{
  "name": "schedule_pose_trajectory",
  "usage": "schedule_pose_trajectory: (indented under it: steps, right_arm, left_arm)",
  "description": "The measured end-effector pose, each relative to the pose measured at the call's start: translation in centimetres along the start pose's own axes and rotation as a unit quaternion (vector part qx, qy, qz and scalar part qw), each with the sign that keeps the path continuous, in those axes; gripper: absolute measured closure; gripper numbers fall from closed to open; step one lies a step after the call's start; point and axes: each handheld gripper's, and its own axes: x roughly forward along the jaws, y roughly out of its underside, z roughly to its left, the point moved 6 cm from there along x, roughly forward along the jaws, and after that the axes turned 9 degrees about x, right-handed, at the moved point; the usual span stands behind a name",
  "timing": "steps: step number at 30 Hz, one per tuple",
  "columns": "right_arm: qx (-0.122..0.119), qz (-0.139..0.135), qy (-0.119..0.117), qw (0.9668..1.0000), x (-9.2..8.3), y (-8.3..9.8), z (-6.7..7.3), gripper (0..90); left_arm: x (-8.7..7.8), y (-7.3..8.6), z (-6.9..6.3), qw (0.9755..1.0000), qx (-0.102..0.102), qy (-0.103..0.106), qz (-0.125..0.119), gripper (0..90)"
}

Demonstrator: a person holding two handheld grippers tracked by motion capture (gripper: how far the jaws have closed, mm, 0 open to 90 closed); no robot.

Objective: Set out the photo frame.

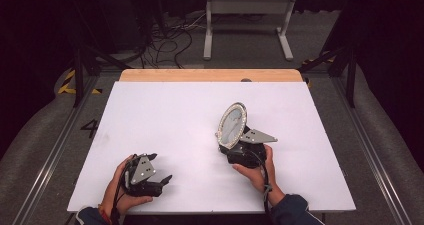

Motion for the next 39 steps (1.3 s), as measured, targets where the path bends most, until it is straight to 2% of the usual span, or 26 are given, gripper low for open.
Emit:
schedule_pose_trajectory:
  steps: [6,8,10,11,15,21,28,31,39]
  right_arm:
    - [0.003,0.001,-0.004,1.0000,0.8,-0.1,0.3,40.5]
    - [0.004,0.000,0.000,1.0000,0.9,-0.1,0.2,45.2]
    - [0.016,-0.004,0.000,0.9999,0.8,-0.1,0.1,50.9]
    - [0.016,-0.004,0.000,0.9999,0.8,-0.1,0.1,50.9]
    - [0.026,-0.006,-0.002,0.9996,0.5,-0.1,-0.4,60.3]
    - [0.026,0.006,-0.005,0.9996,0.2,0.0,-0.4,63.5]
    - [0.025,0.020,-0.020,0.9993,-0.1,0.2,-0.4,68.1]
    - [0.025,0.030,-0.027,0.9989,-0.5,0.2,-0.5,69.8]
    - [0.024,0.046,-0.044,0.9977,-1.3,0.5,-0.6,71.8]
  left_arm:
    - [-0.3,0.5,-0.1,0.9999,-0.007,-0.002,0.008,17.5]
    - [-0.3,0.5,-0.1,0.9999,-0.007,-0.001,0.007,17.5]
    - [-0.2,0.6,-0.1,0.9999,-0.006,0.001,0.011,17.4]
    - [-0.1,0.5,-0.1,0.9999,-0.006,0.002,0.010,17.4]
    - [0.3,0.4,-0.2,0.9999,-0.001,0.007,0.012,17.3]
    - [0.5,0.1,-0.1,0.9999,-0.003,0.010,0.010,17.0]
    - [0.7,-0.1,-0.2,0.9998,0.003,0.015,0.010,16.9]
    - [0.5,-0.5,-0.2,0.9998,-0.004,0.020,-0.001,16.9]
    - [0.4,-0.9,0.0,0.9997,-0.004,0.022,-0.008,16.6]
